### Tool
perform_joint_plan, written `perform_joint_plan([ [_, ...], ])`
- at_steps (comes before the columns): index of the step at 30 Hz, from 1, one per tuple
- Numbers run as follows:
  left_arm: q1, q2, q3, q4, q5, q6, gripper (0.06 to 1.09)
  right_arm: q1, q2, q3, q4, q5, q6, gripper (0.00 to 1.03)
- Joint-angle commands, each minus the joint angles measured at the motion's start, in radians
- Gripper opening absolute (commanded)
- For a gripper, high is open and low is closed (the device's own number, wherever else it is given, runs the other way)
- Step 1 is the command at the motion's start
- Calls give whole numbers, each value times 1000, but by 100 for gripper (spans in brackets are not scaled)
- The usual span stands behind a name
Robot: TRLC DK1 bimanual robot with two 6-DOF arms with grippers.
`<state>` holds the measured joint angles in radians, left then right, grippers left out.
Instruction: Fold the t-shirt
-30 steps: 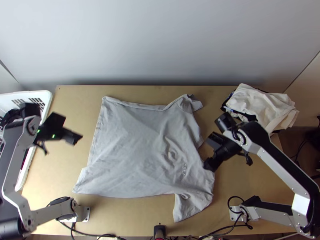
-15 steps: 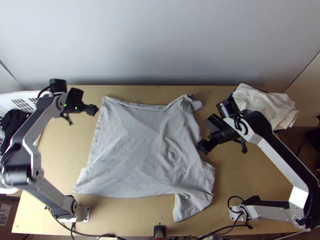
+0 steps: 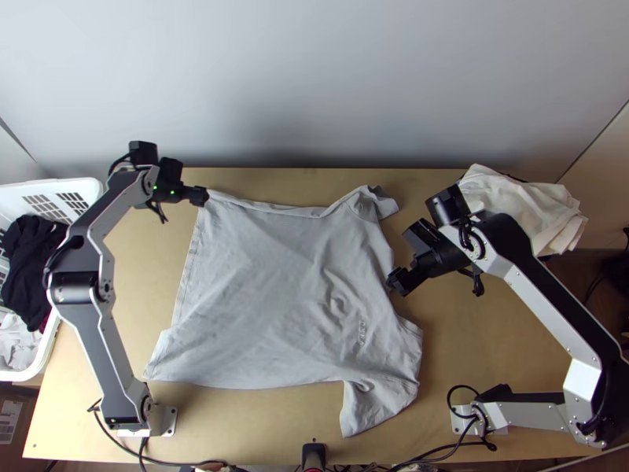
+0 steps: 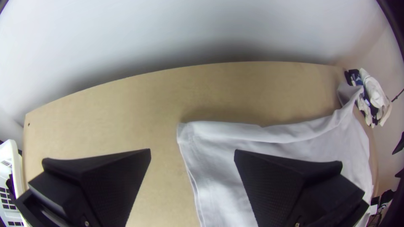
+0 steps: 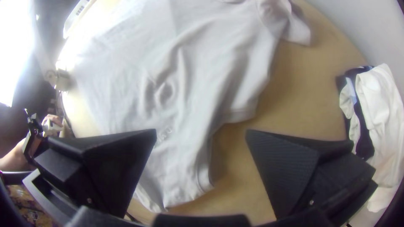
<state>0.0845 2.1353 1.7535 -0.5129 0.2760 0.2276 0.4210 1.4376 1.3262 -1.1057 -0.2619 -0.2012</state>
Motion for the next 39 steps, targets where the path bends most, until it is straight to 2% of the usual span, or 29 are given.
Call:
perform_joint_plan([
  [1,-17,118,110,-24,-3,-19,102,-24,21,11,1,4,2,99],
  [5,-20,140,136,-36,-1,-19,102,-44,23,11,1,4,2,99],
  [8,-20,166,172,-62,-1,-24,94,-54,23,13,1,4,2,99],
  [11,-23,175,185,-75,3,-28,93,-57,23,13,1,4,3,99],
  [17,-25,190,195,-76,26,-27,60,-57,44,47,3,6,2,98],
  [20,-25,201,207,-99,60,-17,35,-60,83,91,20,20,-7,98],
  [22,-28,204,212,-127,101,4,25,-71,118,119,53,27,-14,98],
  [23,-31,201,212,-136,104,13,15,-80,139,134,75,33,-17,98],
  [24,-31,198,212,-142,104,16,9,-91,162,149,96,38,-17,98],
  [31,-31,167,210,-180,117,13,9,-149,359,248,282,96,-14,98],
  [35,-31,143,210,-211,124,13,9,-171,474,284,382,151,-50,97],
  [39,-31,118,210,-223,124,13,9,-185,590,335,417,174,-89,87],
])
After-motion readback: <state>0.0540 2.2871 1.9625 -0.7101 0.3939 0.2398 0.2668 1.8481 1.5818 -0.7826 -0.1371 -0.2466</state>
